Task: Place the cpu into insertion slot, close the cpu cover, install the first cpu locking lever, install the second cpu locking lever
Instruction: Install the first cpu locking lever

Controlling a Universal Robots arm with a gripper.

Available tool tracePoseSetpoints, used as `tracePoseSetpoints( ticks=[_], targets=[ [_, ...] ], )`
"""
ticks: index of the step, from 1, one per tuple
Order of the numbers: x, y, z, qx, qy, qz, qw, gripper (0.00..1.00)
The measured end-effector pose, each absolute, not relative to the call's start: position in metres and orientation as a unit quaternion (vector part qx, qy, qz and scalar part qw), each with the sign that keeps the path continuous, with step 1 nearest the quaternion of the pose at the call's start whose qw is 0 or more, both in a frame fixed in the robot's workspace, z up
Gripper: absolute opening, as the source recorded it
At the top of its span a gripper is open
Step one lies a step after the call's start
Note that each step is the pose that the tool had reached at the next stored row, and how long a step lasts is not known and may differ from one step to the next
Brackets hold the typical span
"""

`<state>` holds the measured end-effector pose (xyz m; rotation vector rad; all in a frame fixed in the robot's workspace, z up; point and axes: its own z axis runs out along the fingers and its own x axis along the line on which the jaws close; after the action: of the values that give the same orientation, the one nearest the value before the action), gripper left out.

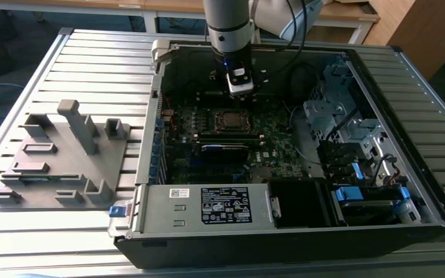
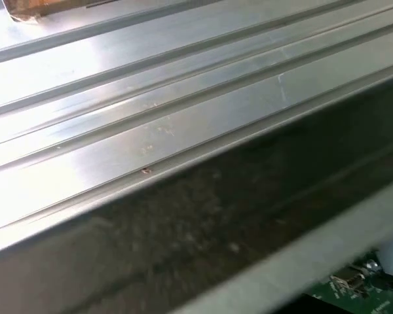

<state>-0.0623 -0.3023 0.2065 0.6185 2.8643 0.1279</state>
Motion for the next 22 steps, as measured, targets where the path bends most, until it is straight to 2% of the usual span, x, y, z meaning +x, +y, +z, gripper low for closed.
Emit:
tracePoseSetpoints(
  ticks=[5,22],
  targets=[
    [-0.0623,-0.3024,0.2168,0.21,0.971,0.043,0.104,0.11],
    [-0.0623,-0.3023,0.2184,0.21,0.971,0.043,0.104,0.11]
  ],
)
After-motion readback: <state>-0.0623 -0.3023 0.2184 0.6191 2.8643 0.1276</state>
